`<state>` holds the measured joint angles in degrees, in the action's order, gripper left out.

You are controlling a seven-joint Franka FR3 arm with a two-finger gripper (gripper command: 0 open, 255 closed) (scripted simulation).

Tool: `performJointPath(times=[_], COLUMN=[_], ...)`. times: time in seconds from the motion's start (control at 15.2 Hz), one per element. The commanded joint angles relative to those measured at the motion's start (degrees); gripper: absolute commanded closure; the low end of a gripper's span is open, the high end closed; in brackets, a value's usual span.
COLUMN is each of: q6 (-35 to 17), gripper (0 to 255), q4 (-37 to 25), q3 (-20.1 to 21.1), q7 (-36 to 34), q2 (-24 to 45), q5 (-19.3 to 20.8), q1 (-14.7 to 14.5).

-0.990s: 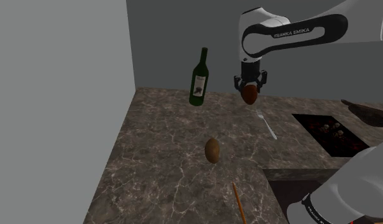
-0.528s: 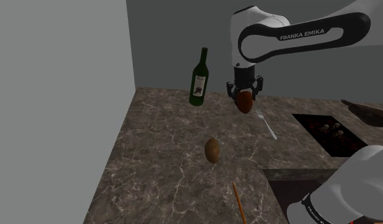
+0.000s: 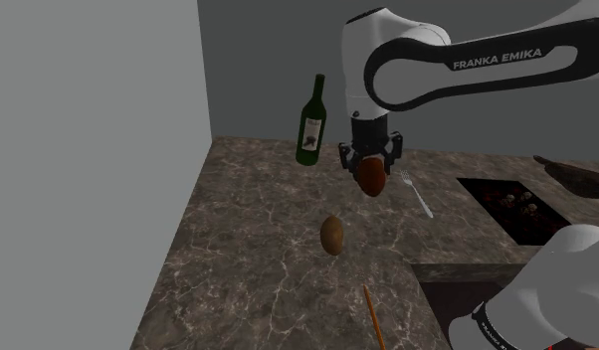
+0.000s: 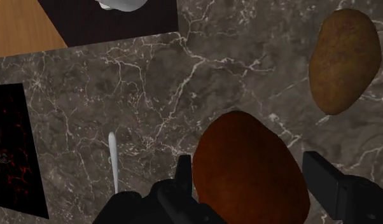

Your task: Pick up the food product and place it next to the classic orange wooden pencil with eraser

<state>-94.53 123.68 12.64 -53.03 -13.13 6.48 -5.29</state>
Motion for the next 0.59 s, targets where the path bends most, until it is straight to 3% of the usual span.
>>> performJointPath(times=[0.0, 0.53], q6=[0.6, 2.4], gripper=[255, 255], q4=[0.1, -2.8], q3=[1.8, 8.8], q7=[-2.8, -13.7], q2=[-0.3, 1.8], q5=[-1.4, -5.8], q1=[-1.4, -6.4])
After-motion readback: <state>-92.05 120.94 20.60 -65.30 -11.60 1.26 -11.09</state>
